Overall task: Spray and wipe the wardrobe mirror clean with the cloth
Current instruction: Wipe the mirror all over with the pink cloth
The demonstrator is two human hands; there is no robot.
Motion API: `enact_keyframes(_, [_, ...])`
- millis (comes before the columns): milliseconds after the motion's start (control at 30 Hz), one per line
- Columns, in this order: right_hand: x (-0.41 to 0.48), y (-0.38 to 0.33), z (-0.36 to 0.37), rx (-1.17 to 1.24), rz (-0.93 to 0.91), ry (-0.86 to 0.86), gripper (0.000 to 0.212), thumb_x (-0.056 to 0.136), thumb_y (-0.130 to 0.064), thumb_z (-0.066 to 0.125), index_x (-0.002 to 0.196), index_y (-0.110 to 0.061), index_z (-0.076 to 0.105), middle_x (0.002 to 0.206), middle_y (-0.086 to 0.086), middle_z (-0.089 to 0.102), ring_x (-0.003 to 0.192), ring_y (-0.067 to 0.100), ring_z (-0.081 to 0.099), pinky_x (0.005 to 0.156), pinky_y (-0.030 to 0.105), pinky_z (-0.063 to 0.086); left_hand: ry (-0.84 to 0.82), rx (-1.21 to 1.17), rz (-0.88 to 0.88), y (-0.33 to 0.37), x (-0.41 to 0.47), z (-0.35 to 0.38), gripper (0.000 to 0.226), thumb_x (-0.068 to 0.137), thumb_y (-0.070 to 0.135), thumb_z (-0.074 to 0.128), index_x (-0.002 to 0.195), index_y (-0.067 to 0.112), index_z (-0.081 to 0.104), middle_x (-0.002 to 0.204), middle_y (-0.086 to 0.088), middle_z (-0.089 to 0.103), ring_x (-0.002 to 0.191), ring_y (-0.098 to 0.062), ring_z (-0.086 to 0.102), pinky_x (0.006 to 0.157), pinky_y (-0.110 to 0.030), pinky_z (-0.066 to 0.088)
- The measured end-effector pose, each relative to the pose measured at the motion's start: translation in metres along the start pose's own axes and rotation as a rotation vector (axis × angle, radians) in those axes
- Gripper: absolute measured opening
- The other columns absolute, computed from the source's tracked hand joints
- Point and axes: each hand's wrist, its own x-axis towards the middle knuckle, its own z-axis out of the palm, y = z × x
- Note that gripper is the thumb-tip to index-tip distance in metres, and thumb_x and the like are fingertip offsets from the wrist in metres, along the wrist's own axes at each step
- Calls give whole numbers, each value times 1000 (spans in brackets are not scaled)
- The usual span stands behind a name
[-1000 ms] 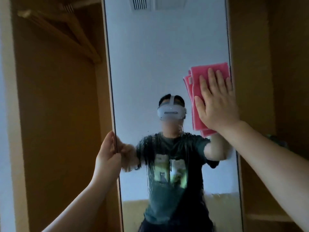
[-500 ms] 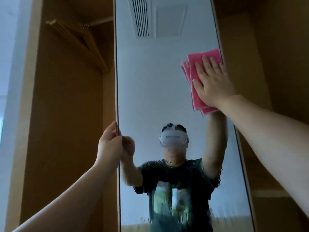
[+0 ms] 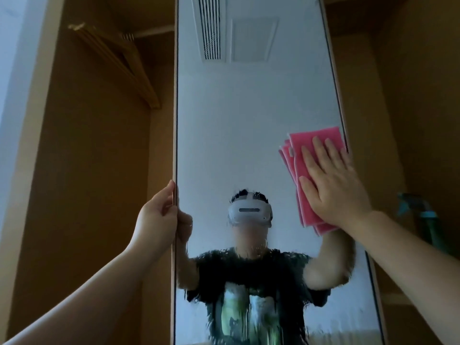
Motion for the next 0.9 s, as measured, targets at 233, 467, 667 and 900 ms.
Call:
enact_keyframes(233, [-56,-15,9,18,-28,8,61,102,-44,17,153,-9,18,159,19,15,147,37,11,119,54,12,-47,223,81,-2,0,-3,56,97,4,40,147,28,31,93,9,64,72,11,61,50,-2,41])
enact_keyframes(467, [-56,-19,9,-9,-86,-23,61,101,-45,19,151,-10,23,157,21,21,146,42,15,117,59,18,-57,237,92,-4,1,0,57,97,3,38,148,26,28,90,15,60,72,12,61,51,-3,42])
enact_keyframes(667, [-24,-17,1,-18,-102,-54,63,101,-48,13,152,-13,21,159,18,18,147,38,12,120,54,8,-58,245,80,0,-1,0,57,97,2,39,148,26,29,95,15,60,71,14,57,54,1,40])
enact_keyframes(900, [75,-22,-13,-15,12,-17,65,98,-49,10,156,-18,13,163,13,8,150,34,4,121,50,1,-73,187,59,2,-3,-1,57,97,1,38,147,27,30,83,16,60,67,12,61,48,-4,42])
